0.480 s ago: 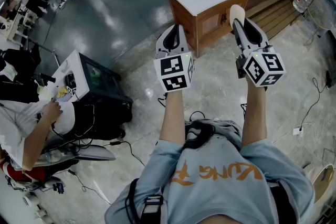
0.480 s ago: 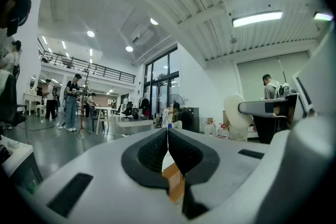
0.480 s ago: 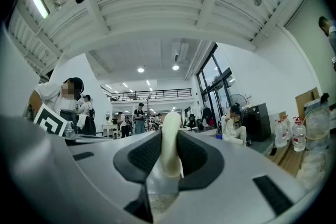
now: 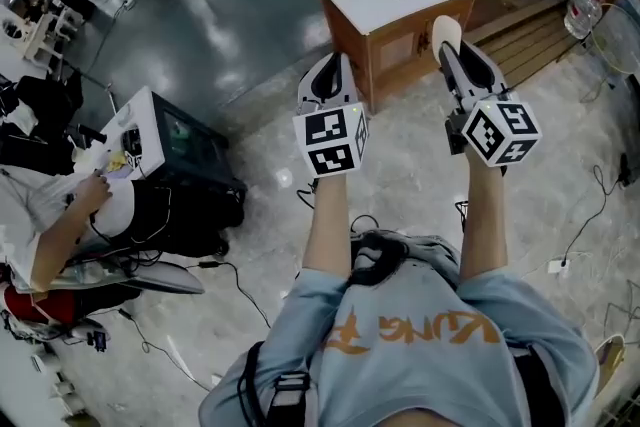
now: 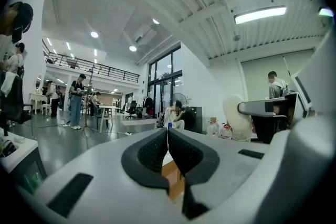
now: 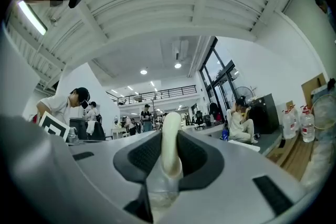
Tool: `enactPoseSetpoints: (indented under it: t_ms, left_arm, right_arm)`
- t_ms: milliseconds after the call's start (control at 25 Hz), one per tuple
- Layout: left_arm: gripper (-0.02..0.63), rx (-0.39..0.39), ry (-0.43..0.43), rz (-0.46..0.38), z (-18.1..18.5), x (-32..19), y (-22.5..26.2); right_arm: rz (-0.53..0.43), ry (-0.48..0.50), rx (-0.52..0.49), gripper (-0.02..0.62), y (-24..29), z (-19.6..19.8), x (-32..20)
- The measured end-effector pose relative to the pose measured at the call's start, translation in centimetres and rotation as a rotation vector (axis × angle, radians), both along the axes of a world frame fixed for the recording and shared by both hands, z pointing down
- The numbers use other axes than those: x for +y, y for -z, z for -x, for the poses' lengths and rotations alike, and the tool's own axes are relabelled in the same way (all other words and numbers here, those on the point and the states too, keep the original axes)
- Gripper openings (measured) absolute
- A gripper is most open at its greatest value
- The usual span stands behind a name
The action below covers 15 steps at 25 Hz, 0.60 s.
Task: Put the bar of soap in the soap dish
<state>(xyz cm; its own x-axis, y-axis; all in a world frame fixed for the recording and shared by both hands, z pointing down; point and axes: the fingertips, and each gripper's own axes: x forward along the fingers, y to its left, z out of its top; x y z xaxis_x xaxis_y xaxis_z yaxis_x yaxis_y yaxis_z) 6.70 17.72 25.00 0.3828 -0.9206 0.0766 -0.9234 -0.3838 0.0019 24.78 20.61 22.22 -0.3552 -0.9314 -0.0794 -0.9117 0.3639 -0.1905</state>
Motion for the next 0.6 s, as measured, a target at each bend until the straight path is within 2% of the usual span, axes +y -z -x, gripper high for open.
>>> enactPoseSetpoints:
  t_ms: [240,400,600]
  left_arm:
    - [0.021,-0.022,-0.011,0.018,-3.8,0.7,-0.5]
    - [0.021,-0.071,-0.071,0.016,-7.2,1.4,-0.5]
    - [0.021,-0.073,-0.058,-0.01,-8.4,1.0,0.2]
  right_arm:
    - [0.007,0.032,-0.013,0.114,-0.4,-3.0,1.1]
    - [0.008,0.009,-0.055,0.114,-0.7,-5.6,2.2]
    - [-0.005,0.003,-0.053,0.114,-0.3,-7.3,1.5]
